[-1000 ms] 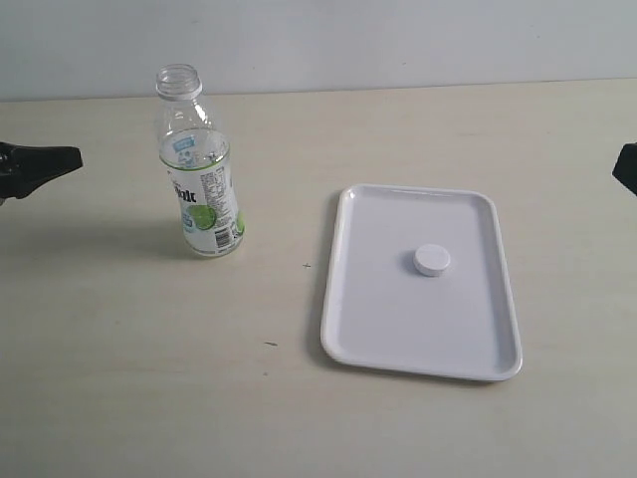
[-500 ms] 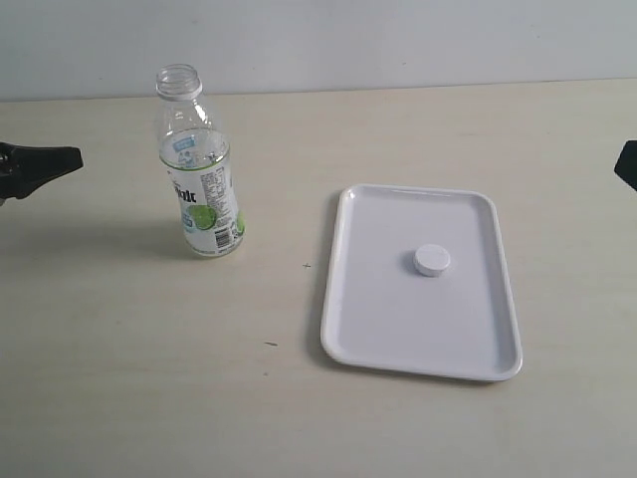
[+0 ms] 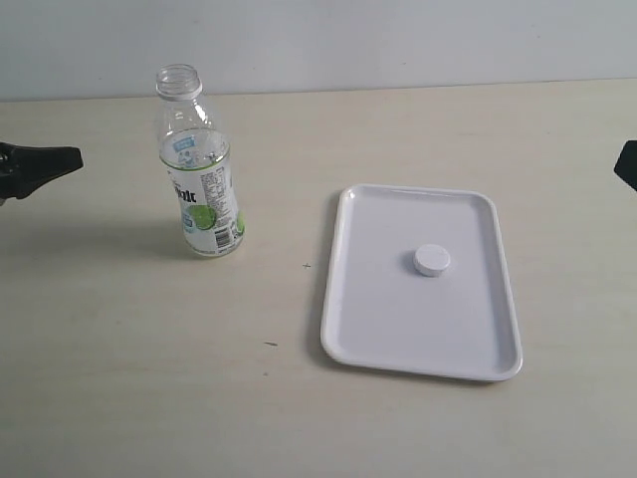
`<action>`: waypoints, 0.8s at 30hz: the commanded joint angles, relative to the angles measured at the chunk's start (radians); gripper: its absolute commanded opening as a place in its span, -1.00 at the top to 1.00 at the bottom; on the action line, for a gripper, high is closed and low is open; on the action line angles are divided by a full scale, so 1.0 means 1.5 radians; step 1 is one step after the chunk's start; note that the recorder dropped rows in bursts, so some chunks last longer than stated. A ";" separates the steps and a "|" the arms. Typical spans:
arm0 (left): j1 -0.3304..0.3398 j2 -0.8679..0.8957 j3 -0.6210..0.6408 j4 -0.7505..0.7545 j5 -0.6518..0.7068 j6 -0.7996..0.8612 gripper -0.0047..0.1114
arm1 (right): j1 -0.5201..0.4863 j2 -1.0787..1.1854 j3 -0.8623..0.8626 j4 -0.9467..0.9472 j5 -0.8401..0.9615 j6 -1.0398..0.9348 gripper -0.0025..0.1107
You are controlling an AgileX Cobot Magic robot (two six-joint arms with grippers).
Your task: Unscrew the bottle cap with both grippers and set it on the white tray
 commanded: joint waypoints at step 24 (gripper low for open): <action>0.000 -0.008 0.000 0.001 -0.011 -0.004 0.92 | -0.173 -0.372 0.192 -0.049 -0.067 -0.043 0.96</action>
